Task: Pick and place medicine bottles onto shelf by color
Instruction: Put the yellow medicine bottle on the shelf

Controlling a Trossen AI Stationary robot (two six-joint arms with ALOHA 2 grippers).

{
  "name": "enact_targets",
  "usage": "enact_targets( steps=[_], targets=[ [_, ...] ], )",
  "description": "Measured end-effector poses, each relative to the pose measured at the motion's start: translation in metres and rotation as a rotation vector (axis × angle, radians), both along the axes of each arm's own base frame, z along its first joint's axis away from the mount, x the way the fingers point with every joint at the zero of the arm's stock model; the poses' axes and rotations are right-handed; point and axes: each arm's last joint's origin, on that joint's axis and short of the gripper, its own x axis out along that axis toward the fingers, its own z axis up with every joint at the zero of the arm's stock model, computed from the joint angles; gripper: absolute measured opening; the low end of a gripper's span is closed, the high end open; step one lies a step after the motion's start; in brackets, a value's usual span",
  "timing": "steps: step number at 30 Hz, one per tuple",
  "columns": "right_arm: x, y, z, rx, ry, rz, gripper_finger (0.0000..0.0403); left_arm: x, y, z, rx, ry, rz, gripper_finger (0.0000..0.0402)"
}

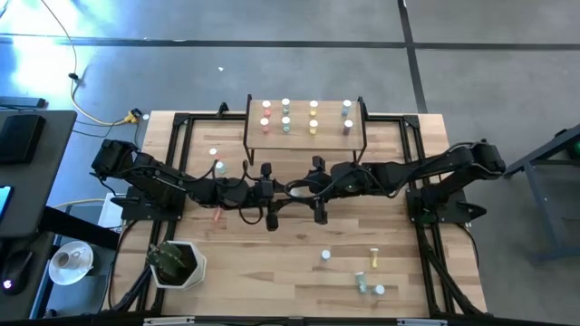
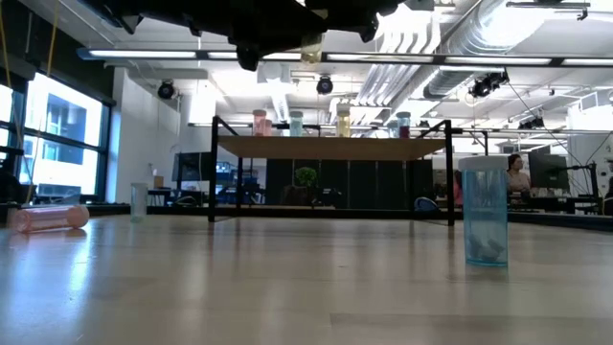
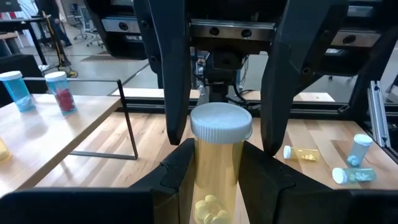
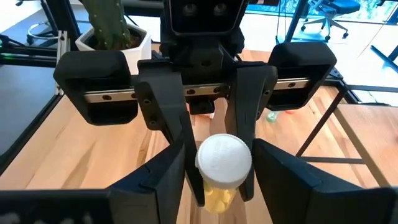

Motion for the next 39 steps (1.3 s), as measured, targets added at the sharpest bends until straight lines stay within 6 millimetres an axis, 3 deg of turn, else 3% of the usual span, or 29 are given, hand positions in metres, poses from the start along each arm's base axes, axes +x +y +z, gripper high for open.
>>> enact_targets(
  steps=[5, 15, 24, 39],
  targets=[
    [0.0003, 0.0002, 0.0007, 0.003, -0.007, 0.005, 0.0169, 0.0000, 0.0000, 0.0004, 0.012, 0.000, -0.002, 0.0095],
    [0.0002, -0.0017, 0.0002, 0.011, 0.000, 0.001, 0.0105, 0.0001, 0.0002, 0.0006, 0.010, -0.004, -0.001, 0.0098],
    [0.0001, -0.0017, 0.0005, 0.011, -0.001, 0.002, 0.0104, 0.0000, 0.0007, 0.0011, 0.047, 0.002, 0.013, 0.0111],
    [-0.0044, -0.0039, 0.0051, -0.043, -0.005, -0.031, 0.0104, -0.0018, 0.0037, -0.0011, 0.117, 0.054, 0.113, 0.0219]
  ],
)
